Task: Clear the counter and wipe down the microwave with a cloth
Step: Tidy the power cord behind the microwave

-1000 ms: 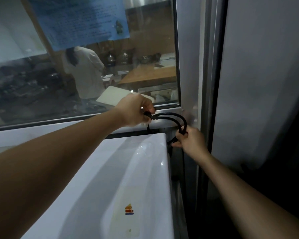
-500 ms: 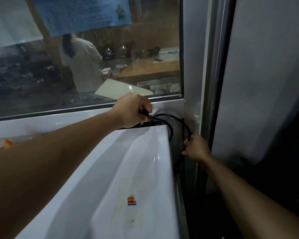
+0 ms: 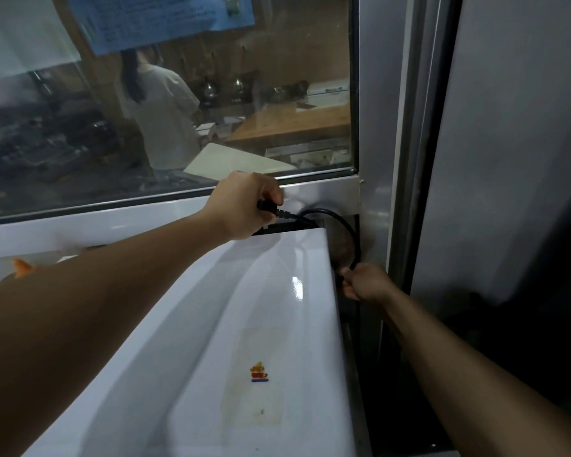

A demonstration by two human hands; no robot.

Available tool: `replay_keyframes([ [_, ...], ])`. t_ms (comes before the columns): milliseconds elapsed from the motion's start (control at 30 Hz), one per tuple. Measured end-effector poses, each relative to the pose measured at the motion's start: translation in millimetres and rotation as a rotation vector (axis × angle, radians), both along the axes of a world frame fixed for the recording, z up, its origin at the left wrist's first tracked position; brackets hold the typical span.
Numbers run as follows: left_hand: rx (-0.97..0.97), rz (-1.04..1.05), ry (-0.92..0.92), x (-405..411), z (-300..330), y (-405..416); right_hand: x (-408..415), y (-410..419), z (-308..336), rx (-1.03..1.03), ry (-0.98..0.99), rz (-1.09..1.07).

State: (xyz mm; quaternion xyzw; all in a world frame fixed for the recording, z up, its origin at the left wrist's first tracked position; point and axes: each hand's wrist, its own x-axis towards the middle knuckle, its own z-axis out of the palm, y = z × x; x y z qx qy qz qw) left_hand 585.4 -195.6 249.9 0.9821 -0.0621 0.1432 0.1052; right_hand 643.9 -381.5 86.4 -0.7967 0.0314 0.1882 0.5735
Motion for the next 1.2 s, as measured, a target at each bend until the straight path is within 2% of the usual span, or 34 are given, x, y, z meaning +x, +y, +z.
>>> replay_keyframes([
  [67,-0.015,0.008,0.001,-1.0,-2.0,2.2,0.8,-2.5,-0.1,-0.161,-0.068,0.031],
  [200,-0.043,0.015,-0.013,-1.0,-1.9,4.0,-2.2,-8.2,11.3,-0.151,-0.156,-0.04],
  [333,-0.063,0.024,-0.012,-1.5,-3.2,4.2,-13.9,-10.5,28.5,-0.453,-0.292,-0.011],
  [433,-0.07,0.028,-0.015,-3.0,-2.9,6.8,-22.6,-11.8,38.5,-0.673,-0.381,-0.075],
  [500,-0.066,0.027,-0.018,-3.7,-2.5,9.1,-25.0,-14.1,42.8,-0.731,-0.462,-0.108],
  [600,-0.079,0.02,-0.021,-4.7,-2.5,10.5,-23.8,-15.1,45.6,-0.647,-0.5,-0.072],
  [700,-0.081,0.012,-0.031,-4.9,-1.7,11.4,-18.3,-10.4,44.7,-0.414,-0.476,-0.053],
  [767,-0.086,0.008,-0.045,-4.4,-2.9,12.9,-14.4,-5.4,45.9,-0.329,-0.499,-0.059],
  [933,-0.086,-0.001,-0.035,-4.8,-11.6,15.8,-13.7,-0.9,35.0,-0.364,-0.422,-0.007],
  [1200,0.105,-0.023,-0.075,-6.4,-15.5,17.6,-9.6,-3.3,27.2,-0.291,-0.346,-0.02],
])
